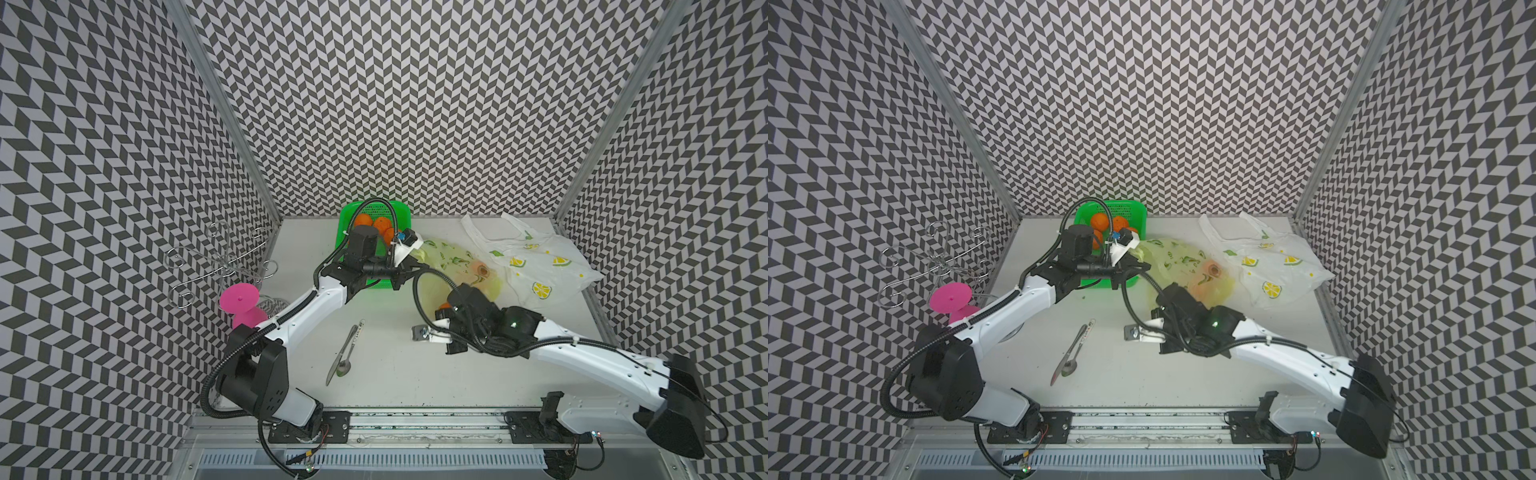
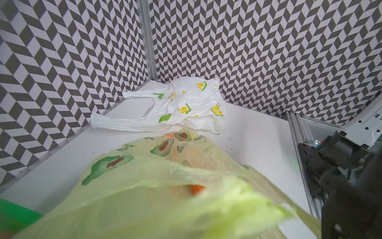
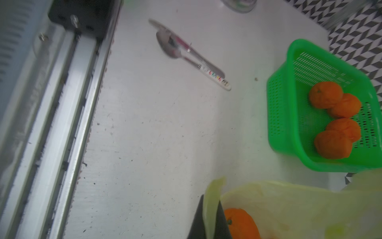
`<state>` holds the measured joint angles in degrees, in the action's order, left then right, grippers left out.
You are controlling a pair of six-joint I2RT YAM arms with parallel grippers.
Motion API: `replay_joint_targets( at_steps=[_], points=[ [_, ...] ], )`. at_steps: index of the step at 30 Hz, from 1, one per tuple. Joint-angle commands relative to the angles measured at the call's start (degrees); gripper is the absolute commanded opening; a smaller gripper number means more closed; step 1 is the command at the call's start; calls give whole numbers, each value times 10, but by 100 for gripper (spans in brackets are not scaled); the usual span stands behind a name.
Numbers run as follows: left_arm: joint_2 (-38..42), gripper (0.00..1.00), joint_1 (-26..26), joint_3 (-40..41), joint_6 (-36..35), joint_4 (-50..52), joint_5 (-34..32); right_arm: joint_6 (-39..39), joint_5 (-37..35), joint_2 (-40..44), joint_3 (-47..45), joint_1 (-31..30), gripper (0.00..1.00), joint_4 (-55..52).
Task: Place the oranges into plastic bags & tie knots
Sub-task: Adjust the plastic bag at the center of the board.
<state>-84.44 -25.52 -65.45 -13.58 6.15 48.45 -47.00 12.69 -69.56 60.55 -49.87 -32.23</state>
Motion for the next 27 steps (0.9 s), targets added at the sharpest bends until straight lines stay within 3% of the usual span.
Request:
replay_joint_targets(
  at_steps=[1, 6, 11, 16, 27],
  points=[
    [51, 0, 26, -22, -10, 22, 45, 48, 147, 69, 85, 107, 1, -3],
    [89, 0, 39, -54, -20, 46, 50, 135, 207, 82, 186, 261, 0, 22],
    [108, 0, 39, -69, -9, 52, 38, 195, 218, 24, 258, 352, 1, 18],
    [126, 0, 39, -52, 21, 24, 11, 219, 233, 4, 230, 375, 1, 71],
    [154, 0, 20, -34, 85, -17, 19, 142, 300, -80, 239, 387, 3, 59]
  ],
)
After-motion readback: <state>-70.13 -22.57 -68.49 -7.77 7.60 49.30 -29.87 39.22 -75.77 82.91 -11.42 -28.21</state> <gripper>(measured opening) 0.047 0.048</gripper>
